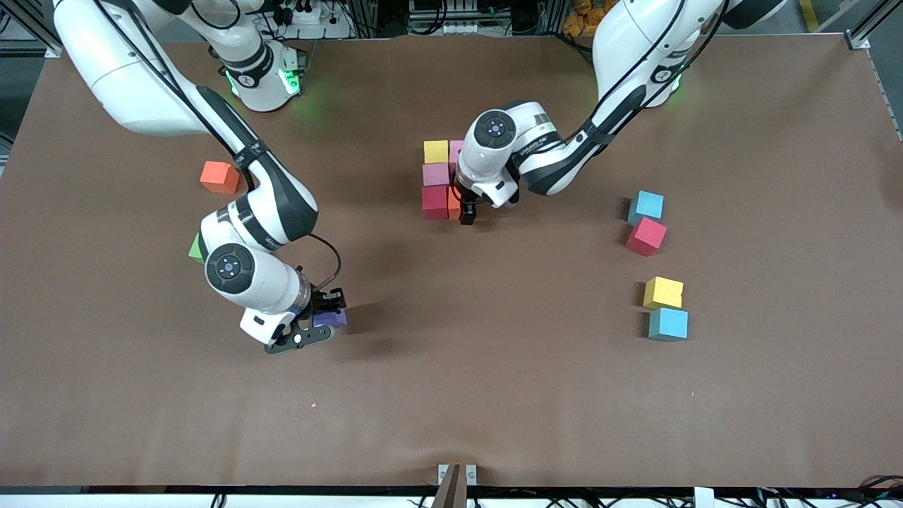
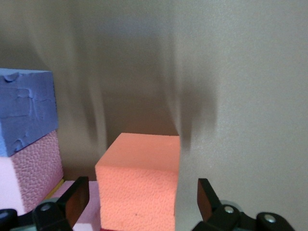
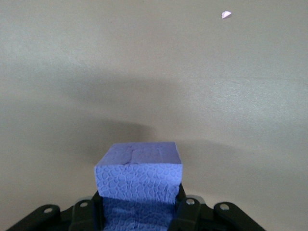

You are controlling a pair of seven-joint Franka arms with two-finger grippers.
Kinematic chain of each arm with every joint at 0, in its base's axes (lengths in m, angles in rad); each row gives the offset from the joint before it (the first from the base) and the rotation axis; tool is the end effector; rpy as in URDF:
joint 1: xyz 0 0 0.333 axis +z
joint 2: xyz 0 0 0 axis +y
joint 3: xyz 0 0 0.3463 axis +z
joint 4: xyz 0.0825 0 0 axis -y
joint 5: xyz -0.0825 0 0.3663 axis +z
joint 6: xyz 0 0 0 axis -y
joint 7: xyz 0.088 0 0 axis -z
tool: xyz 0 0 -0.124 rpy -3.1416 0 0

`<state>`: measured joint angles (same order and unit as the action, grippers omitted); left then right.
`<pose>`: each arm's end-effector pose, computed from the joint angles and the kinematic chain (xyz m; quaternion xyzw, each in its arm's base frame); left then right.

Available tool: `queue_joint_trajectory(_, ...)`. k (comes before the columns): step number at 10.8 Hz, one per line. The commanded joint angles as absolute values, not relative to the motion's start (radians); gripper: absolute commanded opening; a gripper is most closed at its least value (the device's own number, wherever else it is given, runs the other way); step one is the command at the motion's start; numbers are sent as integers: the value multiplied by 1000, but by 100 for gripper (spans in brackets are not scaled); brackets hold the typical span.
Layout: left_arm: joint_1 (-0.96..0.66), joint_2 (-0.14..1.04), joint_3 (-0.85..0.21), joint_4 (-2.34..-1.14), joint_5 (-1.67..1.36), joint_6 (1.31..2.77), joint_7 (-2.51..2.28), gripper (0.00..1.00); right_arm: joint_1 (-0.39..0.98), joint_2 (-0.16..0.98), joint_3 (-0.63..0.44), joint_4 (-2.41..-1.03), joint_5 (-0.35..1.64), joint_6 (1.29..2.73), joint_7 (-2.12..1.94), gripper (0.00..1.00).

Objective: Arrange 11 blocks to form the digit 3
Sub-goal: 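Place the orange cube beside the red cube with the left gripper, then carry the purple cube with the right gripper while the left gripper reaches pink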

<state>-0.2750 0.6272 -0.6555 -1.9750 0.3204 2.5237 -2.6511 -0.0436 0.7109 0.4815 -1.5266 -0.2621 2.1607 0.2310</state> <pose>0.3908 -0.4848 0.2345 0.7045 0.7034 -0.0919 0.0213 0.6716 0.2313 0.2904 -0.9911 -0.1250 0.0101 0.0438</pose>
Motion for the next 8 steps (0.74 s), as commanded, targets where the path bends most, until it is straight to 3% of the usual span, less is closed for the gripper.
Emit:
queue_joint_trajectory(1, -246, 581, -689, -1953, 344, 2447, -2648, 100, -40, 692, 488, -1531, -252, 2143, 270, 27)
queue_joint_trajectory(8, -123, 445, -709, -1899, 296, 2323, -2407, 100, 53, 704, 485, -1531, -258, 2160, 517, 27)
